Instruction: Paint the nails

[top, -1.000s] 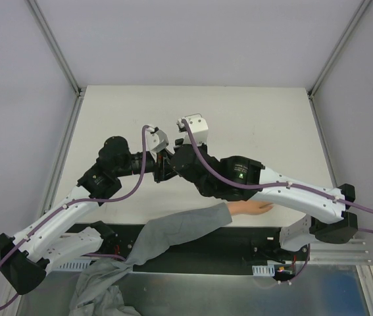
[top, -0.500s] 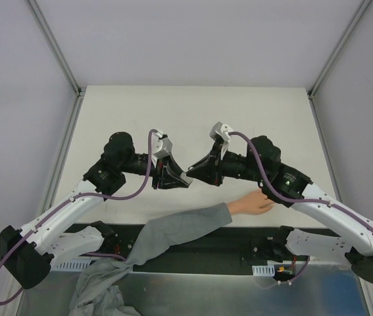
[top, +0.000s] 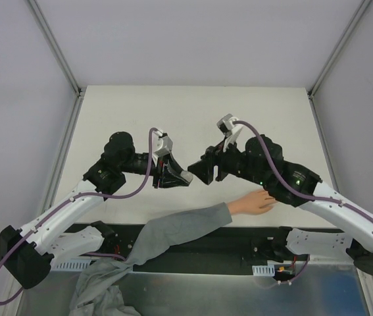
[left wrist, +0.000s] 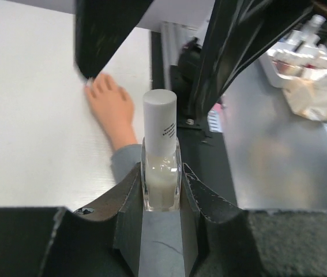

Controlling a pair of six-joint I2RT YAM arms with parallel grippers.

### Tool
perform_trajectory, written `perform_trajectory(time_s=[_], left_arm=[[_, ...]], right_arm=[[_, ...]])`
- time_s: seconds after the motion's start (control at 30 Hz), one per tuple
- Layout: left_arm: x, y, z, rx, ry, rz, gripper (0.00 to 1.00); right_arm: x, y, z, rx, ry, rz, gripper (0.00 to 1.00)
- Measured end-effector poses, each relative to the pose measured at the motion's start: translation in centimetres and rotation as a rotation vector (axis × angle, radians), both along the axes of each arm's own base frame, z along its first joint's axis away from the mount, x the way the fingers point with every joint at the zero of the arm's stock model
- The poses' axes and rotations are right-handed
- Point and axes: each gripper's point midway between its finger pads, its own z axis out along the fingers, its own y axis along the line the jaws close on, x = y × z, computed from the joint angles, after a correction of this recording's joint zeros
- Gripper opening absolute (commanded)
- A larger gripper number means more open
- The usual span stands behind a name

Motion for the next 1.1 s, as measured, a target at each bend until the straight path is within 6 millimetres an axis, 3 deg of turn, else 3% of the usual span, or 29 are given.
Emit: perform_trajectory(time_s=[0.2, 0.4, 0.67, 0.8, 0.97, 1.03, 1.1], left_arm=[[3.9, 0.5, 0.0, 0.029, -0.068, 0.265, 0.0], [6.0, 1.8, 1.0, 0.017, -0.139, 0.434, 0.0], [6.8, 2.2, 1.0, 0.022, -0.155, 0.501, 0.0], [7.0, 2.6, 1.3, 0.015, -0.166, 0.527, 0.0], [6.9, 2.6, 1.2, 0.015, -0.167, 0.531, 0.0], [6.9, 2.7, 1.0, 0.02, -0.163, 0.534, 0.0], [6.8, 2.7, 0.6, 0.034, -0.151, 0.534, 0.0]], right_arm=[[1.7, -1.8, 3.3, 0.04, 0.135, -0.391, 0.65], [3.5, 0.3, 3.5, 0.009, 0.167, -0.586, 0.56], [5.7, 3.5, 1.5, -0.075, 0.162, -0.676, 0.43], [5.9, 3.8, 1.2, -0.075, 0.168, -0.694, 0.26], [5.9, 4.1, 1.2, -0.053, 0.174, -0.704, 0.14], [6.0, 4.1, 0.9, -0.049, 0.168, -0.71, 0.0], [6.0, 4.0, 0.4, -0.049, 0.163, -0.709, 0.0]])
